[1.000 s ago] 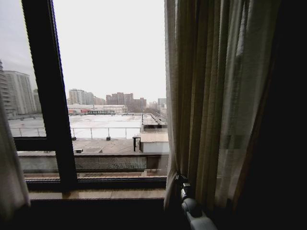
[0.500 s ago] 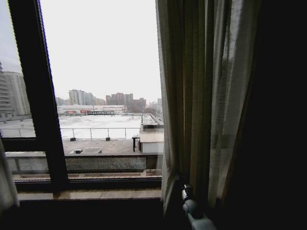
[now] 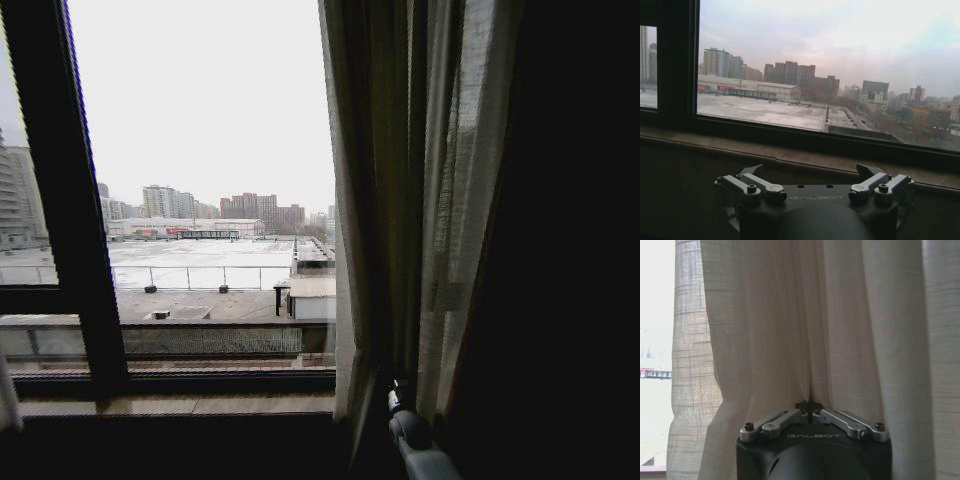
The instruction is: Open the curtains by pulling them apart, changing their state from closed to fully open.
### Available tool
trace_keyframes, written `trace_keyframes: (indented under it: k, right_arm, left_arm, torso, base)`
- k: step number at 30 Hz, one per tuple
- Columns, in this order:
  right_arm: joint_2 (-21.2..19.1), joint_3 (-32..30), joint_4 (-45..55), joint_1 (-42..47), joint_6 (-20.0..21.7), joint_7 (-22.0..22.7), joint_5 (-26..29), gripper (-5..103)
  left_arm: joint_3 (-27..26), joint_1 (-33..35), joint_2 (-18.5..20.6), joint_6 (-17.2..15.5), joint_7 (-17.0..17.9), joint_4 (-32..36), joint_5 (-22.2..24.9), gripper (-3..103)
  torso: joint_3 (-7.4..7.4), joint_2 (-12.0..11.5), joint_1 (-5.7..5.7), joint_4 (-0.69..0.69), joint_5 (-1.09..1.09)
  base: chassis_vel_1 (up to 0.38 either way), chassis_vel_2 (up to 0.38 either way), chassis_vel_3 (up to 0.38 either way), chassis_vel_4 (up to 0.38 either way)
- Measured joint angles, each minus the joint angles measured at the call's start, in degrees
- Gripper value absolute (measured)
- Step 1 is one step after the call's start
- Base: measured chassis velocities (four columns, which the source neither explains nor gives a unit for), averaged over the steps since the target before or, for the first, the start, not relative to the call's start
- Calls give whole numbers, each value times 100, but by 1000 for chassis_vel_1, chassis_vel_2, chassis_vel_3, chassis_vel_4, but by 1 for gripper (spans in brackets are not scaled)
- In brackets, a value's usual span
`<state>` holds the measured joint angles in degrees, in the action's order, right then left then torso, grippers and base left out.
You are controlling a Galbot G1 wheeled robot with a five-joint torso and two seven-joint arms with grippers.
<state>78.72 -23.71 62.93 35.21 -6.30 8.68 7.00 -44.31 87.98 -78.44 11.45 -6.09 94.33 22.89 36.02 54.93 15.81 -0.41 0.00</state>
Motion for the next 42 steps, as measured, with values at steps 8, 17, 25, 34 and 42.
trace_keyframes:
  k: [8, 17, 25, 34, 42]
  right_arm:
    - [0, 176, 351, 393, -265, -364, -595, 14]
    - [1, 137, 182, 310, -289, -404, -385, 1]
    - [1, 149, 66, 129, -119, -269, -142, 0]
    - [1, 12, -151, -118, 14, -104, 39, 0]
    - [1, -347, -343, -222, 41, 141, 29, 0]
  left_arm:
    - [65, -45, -2, 1, -5, -50, -8, 100]
    - [95, -107, 38, -2, -5, -157, -25, 100]
    - [95, -119, 61, -2, -5, -159, -16, 100]
    - [91, -105, 61, -4, -9, -156, -2, 100]
    - [78, -97, 44, -8, -11, -107, -3, 100]
  torso:
    - [0, 0, 0, 1, 3]
    - [0, 0, 0, 2, 0]
    - [0, 0, 0, 2, 0]
    - [0, 0, 0, 2, 0]
    - [0, 0, 0, 1, 0]
  base:
    - [-90, -90, 74, 76]
    - [0, 0, 0, 0]
    - [0, 0, 0, 0]
    - [0, 0, 0, 0]
    - [0, 0, 0, 0]
